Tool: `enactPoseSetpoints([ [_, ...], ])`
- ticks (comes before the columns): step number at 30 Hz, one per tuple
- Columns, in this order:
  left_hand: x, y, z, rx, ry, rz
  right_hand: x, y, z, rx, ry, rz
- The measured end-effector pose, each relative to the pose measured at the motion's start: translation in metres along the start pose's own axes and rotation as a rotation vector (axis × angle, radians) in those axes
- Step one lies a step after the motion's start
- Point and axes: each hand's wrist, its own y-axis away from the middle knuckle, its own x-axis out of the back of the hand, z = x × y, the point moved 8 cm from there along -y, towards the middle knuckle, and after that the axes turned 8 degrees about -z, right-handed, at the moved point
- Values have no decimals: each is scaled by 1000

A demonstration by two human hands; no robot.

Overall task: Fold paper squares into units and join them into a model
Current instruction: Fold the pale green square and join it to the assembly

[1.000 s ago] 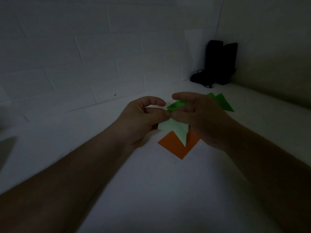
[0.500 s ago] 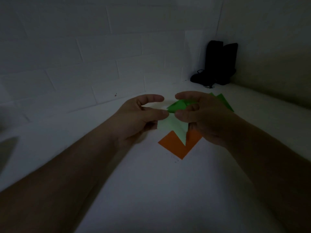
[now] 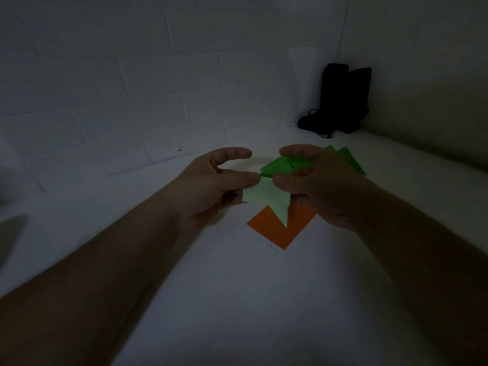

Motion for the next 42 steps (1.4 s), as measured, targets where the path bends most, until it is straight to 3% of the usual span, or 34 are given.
enactPoseSetpoints([
  [6,3,-3,-5,17,44,-3,3,0,0,-30,38,34],
  [15,6,-3,1,-35,-144,14,5,1,2,-56,53,55],
  [28,4,-3,-1,-37,-52,-17,6,2,-1,-26,7,25],
  [32,10,-5,-2,-45,-108,70,13,0,-1,2,-19,74],
  [36,23,0,13,-180,-446,262,18,-3,0,44,-18,123],
  [38,16,3,17,-242,-520,251,18,-4,-1,60,6,139],
  [42,-1,2,9,-227,-431,176,10,-1,-9,146,13,128],
])
